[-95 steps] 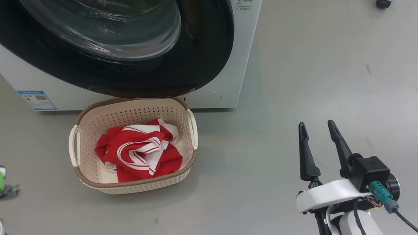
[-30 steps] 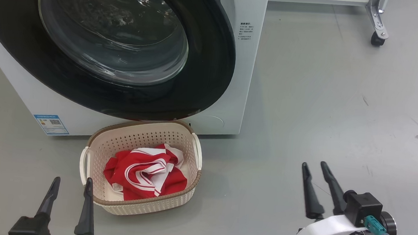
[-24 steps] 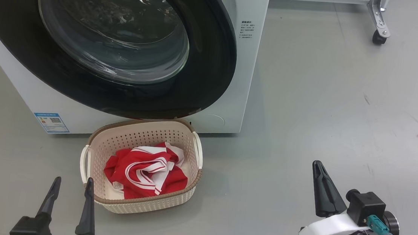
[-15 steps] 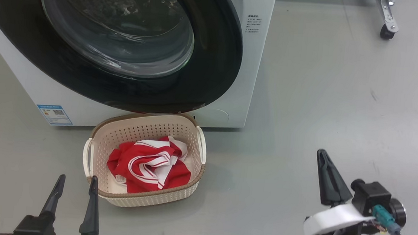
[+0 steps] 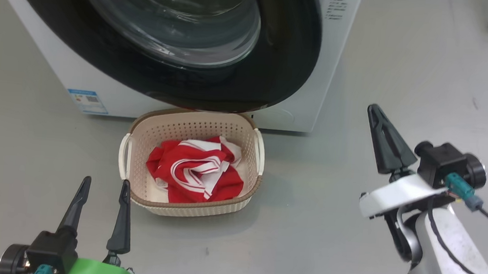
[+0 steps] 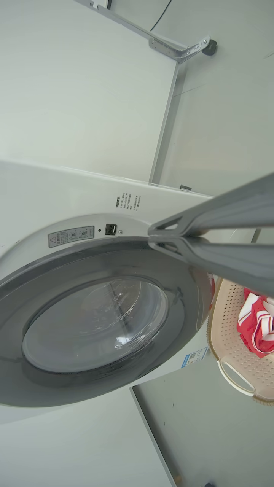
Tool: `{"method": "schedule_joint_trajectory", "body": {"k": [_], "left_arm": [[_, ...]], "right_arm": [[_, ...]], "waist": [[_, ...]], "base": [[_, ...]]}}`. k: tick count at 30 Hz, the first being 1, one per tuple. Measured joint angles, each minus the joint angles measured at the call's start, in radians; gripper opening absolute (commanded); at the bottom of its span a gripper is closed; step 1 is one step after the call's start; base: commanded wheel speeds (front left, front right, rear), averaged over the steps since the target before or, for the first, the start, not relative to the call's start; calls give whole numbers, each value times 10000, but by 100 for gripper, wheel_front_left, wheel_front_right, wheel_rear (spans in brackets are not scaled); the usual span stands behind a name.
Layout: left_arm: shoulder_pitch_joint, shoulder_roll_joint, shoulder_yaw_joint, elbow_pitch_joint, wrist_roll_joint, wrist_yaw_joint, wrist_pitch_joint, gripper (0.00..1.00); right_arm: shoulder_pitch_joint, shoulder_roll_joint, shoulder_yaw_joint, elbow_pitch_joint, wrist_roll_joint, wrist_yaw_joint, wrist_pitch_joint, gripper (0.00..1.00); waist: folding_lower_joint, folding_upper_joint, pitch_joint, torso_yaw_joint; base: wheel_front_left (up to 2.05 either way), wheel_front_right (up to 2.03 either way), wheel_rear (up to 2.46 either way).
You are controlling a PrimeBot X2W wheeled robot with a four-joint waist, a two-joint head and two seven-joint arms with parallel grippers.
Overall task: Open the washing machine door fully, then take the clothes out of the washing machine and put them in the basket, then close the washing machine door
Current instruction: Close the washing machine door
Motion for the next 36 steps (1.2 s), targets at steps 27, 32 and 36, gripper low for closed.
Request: {"method": "schedule_joint_trajectory", "body": {"k": [27, 32, 36], "left_arm": [[-1399, -242, -589, -286, -368, -105, -188, 100], [-1497, -259, -616, -169, -445, -119, -245, 100], [-1550, -265, -694, -113, -489, -140, -265, 100]], "right_arm": [[-4281, -405, -372, 1569, 351, 523, 1064, 0], [-4599, -443, -370, 1960, 372, 612, 1058, 0], [-4845, -481, -370, 2263, 385, 616, 1045, 0]], "waist": [[0, 0, 2095, 1922], [0, 0, 2299, 2109], [0, 0, 2368, 2176]], "base": [[0, 0, 0], [0, 0, 0], [0, 0, 0]]}}
